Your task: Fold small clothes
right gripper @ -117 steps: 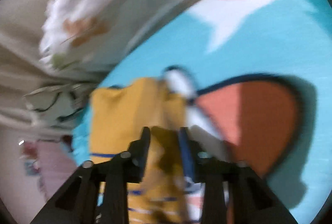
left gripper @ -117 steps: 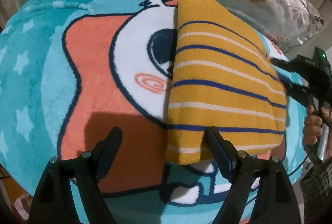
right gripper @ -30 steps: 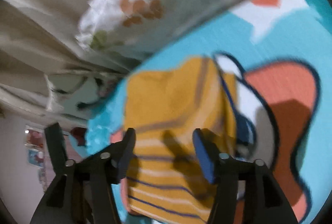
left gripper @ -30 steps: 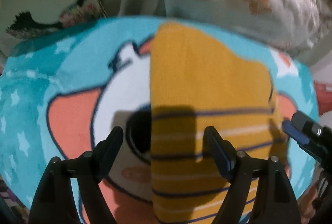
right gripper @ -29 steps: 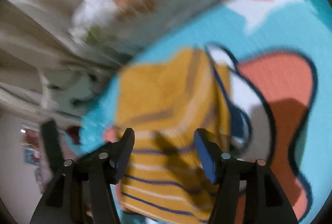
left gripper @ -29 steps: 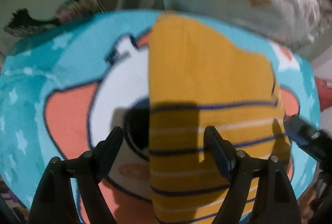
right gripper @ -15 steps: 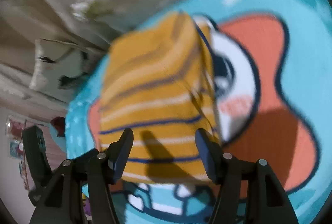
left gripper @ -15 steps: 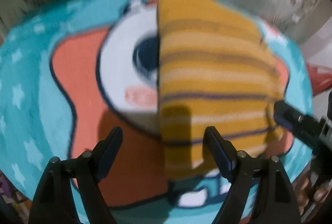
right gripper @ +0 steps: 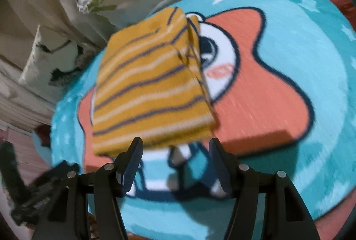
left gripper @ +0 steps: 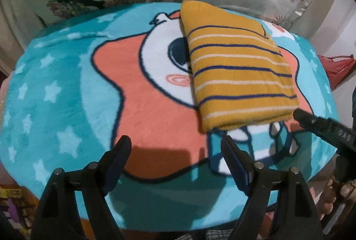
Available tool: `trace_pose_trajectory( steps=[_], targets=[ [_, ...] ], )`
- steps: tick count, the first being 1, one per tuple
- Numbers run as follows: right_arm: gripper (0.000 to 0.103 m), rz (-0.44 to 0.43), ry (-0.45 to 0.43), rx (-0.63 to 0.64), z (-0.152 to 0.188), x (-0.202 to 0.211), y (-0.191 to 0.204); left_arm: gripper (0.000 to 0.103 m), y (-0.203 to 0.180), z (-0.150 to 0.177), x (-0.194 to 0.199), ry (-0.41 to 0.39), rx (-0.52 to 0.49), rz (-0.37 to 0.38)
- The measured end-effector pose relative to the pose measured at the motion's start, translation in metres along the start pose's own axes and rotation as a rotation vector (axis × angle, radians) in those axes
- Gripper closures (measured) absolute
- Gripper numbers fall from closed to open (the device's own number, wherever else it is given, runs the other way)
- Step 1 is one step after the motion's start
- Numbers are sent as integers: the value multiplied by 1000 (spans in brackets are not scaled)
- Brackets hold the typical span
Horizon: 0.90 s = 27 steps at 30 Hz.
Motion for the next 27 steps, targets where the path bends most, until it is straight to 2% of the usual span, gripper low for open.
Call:
trace_pose_trajectory(
  steps=[3,10,15,19,25,27],
  targets=[
    [37,33,8,11,19,1,1,21,4,7,11,-25,-12,-18],
    [37,47,5,32,56,5,16,21,8,35,40,-70,-37,-42],
    [37,57,-3,67,77,11,34,21,11,52,69,-154,-51,-100],
    [37,72,-13,118,90,18,53,18,20,60,97,-261,-28,-181],
    [37,106,-71,213,98,36,79,6,41,69,160,-518,80,-287],
    [37,111,-111,240,99,45,87,0,46,73,186,-621,123,-292]
  ],
)
Point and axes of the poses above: each gripper's, at about its wrist camera, not at the fingertips, and x roughly against the way its jaws point, y to its left, z to its underside, the point moved 4 cm from there along -x, roughly the way its jaws point, and after that the axes turned 6 degrees about -x, right-handed, at the moved point
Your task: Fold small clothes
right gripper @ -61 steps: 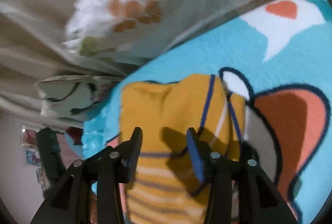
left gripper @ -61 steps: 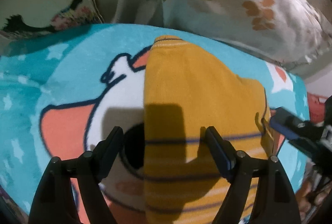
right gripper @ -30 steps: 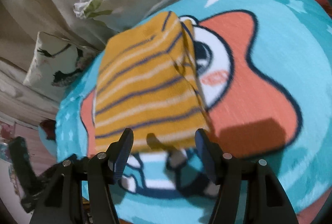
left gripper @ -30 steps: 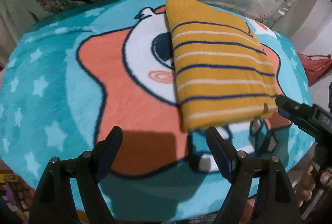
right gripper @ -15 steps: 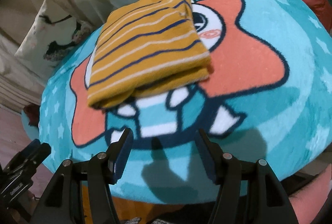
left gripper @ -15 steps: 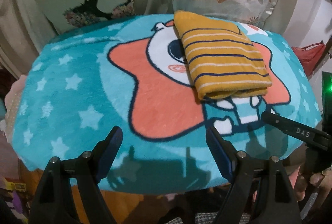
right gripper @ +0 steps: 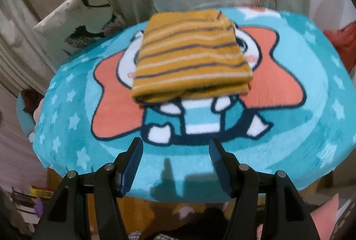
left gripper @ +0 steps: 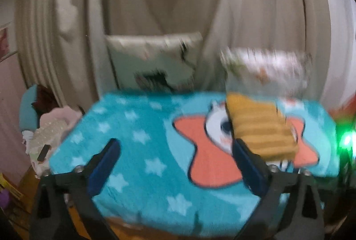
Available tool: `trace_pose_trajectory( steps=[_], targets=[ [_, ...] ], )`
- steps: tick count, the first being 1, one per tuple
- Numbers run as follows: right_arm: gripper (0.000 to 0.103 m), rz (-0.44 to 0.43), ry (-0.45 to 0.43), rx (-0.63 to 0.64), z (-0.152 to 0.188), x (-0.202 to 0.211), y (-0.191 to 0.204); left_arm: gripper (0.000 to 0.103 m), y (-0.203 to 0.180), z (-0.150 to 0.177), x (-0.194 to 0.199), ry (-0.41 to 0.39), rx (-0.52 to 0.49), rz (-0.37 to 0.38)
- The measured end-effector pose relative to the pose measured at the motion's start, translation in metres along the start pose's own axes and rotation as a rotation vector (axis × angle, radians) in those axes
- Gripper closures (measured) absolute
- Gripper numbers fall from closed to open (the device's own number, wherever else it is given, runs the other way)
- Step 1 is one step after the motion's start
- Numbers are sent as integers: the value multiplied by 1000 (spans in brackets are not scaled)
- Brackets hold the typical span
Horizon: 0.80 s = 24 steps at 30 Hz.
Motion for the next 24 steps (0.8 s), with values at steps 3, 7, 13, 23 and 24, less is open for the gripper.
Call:
trace_pose_trajectory(
  steps=[3,7,13,23,24],
  targets=[
    [36,13,-54,25,-4,11,6,0,8,-12,12,-42,18,45],
    [36,0,-54,32,-9,9,8,0,4,-18,5,4,-11,74],
    [36,1,-22,55,-10,0,-8,0,-24,1,-22,169,-6,140],
    [36,23,32,31,-11,-7,-59,0,-103,44,-53,367,-102,147],
    [36,26,40,30,-10,-8,-64,0,-108,49,-56,384,-102,152]
  ],
)
Point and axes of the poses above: each gripper's, at about its wrist camera, not at the fingertips, and x roughly against the way its jaws point, y to its left, z to its underside, the point moved 4 cm from there along -x, roughly the way its jaws point, and after that the axes turned 6 degrees about -x, right-handed, at the moved point
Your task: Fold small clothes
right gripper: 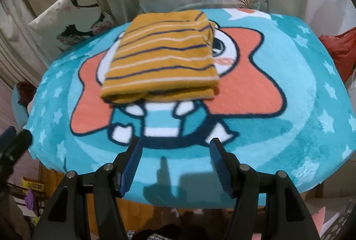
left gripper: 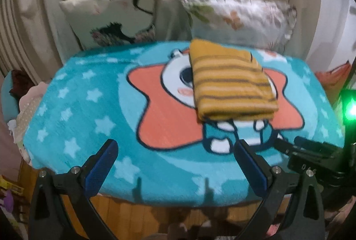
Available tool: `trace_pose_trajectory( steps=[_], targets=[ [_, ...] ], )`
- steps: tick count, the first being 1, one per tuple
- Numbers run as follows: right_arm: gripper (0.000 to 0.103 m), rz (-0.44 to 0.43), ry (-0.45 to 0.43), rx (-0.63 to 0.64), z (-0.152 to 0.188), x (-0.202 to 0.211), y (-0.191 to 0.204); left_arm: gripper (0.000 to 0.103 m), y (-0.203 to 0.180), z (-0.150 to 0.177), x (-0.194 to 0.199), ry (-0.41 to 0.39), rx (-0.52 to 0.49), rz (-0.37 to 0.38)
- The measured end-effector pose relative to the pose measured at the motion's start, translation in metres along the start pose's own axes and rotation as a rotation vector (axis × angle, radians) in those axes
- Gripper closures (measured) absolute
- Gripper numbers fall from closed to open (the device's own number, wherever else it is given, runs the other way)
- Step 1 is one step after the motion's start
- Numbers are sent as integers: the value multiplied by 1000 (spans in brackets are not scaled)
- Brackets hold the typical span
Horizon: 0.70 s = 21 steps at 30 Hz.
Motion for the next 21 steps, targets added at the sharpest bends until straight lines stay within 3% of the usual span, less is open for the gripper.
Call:
trace_pose_trajectory(
  steps=[7,21],
  targets=[
    [35,35,41,14,9,-7,-25,0,-20,17,-23,102,37,31],
    [33,67,44,36,17,-7,-44,0,-48,22,-34,163,43,57]
  ],
)
Point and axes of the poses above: each gripper's, at about its wrist camera, not at the fingertips, and x roughly against the way its jaws point, y to its left, z to its underside, the point moved 4 cm from there along -x, roughly the way its jaws point, and after that the axes turned 6 degrees about -x, right-handed, at the moved point
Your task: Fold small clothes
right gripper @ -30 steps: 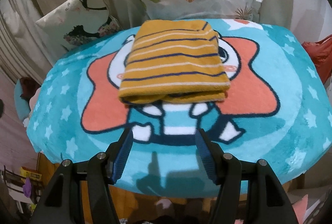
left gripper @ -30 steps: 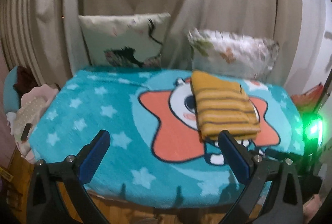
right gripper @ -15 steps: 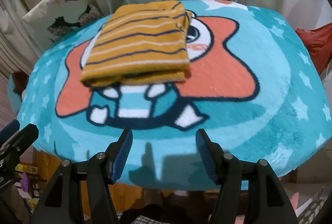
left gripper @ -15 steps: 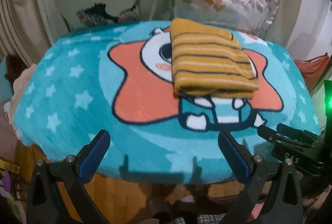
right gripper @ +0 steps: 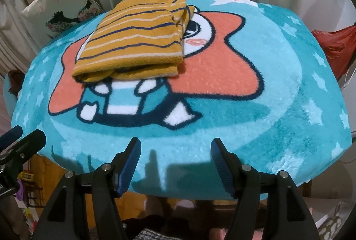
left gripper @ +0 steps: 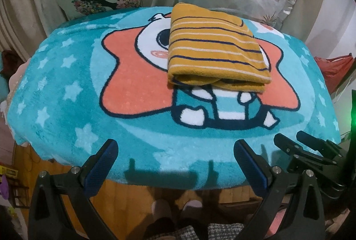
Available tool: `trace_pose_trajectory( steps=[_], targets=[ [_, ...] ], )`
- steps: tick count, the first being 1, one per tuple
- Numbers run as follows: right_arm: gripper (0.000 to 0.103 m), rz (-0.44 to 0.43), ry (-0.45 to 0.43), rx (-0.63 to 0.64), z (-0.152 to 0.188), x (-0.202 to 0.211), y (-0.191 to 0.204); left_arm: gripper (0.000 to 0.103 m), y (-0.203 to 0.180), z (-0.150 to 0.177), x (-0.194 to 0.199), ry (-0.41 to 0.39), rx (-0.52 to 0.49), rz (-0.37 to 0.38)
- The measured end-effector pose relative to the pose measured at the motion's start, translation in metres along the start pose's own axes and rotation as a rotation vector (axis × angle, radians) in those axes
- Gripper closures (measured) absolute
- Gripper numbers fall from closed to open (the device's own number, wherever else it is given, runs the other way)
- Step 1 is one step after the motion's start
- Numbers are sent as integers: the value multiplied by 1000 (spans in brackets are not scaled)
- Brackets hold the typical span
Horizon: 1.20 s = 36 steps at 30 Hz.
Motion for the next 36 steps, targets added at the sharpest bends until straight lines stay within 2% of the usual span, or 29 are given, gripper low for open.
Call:
trace_pose_trajectory(
  steps=[19,36],
  targets=[
    [31,-10,7,47,-13,-11,19,0,11,1,-9,48,52,-3],
    [30,3,-6,61,-22,-14,7,0,3,-4,-25,97,75,33]
  ],
)
Point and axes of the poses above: each gripper's, at about its wrist camera, not at the fingertips, and x roughly against the way its jaws point, y to its left, z to its underside, the point moved 4 cm from there along -x, roughly the way its jaws point, and after that the axes turned 6 degrees about -x, right-handed, at the moved point
